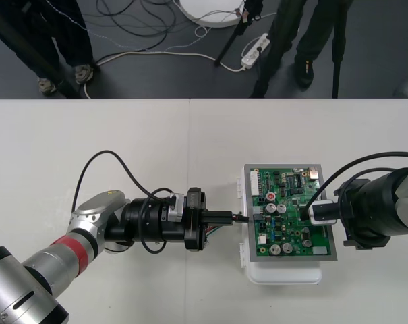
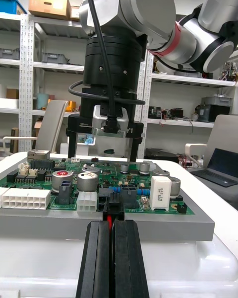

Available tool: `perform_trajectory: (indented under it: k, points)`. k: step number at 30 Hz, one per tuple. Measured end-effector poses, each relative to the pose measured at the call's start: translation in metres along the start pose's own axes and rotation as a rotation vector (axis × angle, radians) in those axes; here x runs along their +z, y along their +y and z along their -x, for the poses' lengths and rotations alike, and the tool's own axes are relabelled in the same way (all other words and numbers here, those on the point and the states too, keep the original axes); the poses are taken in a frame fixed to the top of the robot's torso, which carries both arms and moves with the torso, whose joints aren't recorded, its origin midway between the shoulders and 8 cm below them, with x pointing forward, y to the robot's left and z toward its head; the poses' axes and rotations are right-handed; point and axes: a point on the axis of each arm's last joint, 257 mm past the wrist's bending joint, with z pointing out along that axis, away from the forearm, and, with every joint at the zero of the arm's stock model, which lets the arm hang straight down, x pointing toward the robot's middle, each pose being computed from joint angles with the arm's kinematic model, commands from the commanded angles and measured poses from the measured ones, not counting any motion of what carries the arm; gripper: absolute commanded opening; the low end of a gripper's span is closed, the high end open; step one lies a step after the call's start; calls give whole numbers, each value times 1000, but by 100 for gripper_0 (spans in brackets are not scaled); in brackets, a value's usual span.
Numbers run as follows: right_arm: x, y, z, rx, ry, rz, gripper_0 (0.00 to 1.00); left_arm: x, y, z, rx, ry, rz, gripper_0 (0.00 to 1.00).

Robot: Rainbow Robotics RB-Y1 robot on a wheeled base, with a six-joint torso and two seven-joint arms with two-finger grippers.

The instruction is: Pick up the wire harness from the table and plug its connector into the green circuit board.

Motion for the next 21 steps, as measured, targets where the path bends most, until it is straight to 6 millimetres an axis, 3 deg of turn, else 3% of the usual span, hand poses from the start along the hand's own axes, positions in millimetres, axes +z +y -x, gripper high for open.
perform_trajectory:
  k: [21]
  points:
    - [5,2,17,1,-27,-4,100,0,2,1,0,-4,6,0]
